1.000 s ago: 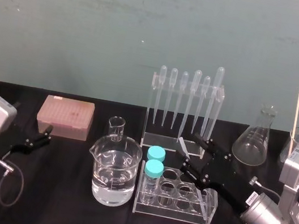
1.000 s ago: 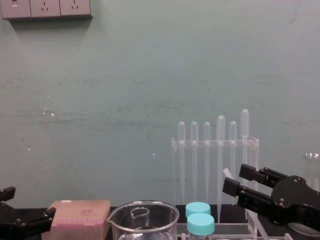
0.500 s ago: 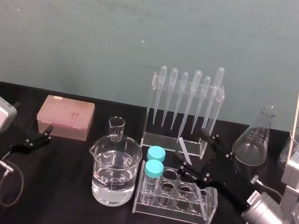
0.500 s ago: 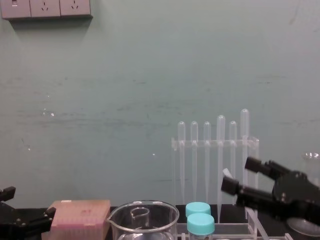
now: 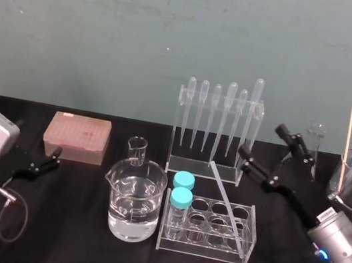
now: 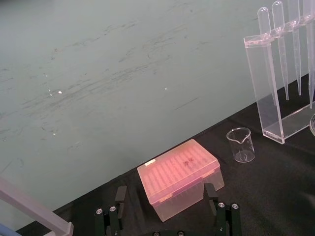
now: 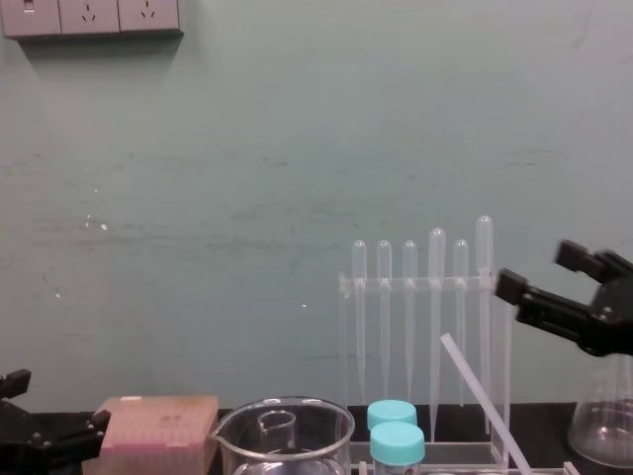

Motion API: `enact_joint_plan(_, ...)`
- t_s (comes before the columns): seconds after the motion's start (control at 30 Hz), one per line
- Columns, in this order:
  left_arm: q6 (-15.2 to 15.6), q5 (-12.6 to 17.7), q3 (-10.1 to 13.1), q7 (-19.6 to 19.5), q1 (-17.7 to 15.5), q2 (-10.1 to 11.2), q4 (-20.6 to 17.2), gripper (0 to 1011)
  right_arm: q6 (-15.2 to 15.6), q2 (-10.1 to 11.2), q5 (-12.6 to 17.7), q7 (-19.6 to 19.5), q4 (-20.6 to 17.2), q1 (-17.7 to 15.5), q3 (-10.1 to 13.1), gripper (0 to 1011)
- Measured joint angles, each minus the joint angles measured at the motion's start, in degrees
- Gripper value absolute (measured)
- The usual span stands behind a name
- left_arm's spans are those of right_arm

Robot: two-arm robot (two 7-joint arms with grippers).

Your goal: Pick up the stirring rod with one hand, then place it down.

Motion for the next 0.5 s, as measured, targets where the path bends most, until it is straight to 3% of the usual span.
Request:
enact_joint_plan(0.17,0.00,0.00,0.00,0.00,0.00,0.00,0.00,1000,6.37,-0.18,-1.96,-6.79,-1.38,-2.08,2.26,1000)
enact_joint_plan(0.27,0.00,0.00,0.00,0.00,0.00,0.00,0.00,1000,9.05,-0.33,-2.20,-8.77,-1.80,-2.89,3.07,1000)
enact_joint_plan(0.33,0.00,0.00,0.00,0.00,0.00,0.00,0.00,1000,12.87,-0.55,-2.33,-11.12,-2.21,-3.80,3.98,1000)
enact_joint_plan(0.5,0.00,0.00,0.00,0.00,0.00,0.00,0.00,1000,16.76,-0.83,-2.57,-12.71,-2.51,-4.40,4.70,1000)
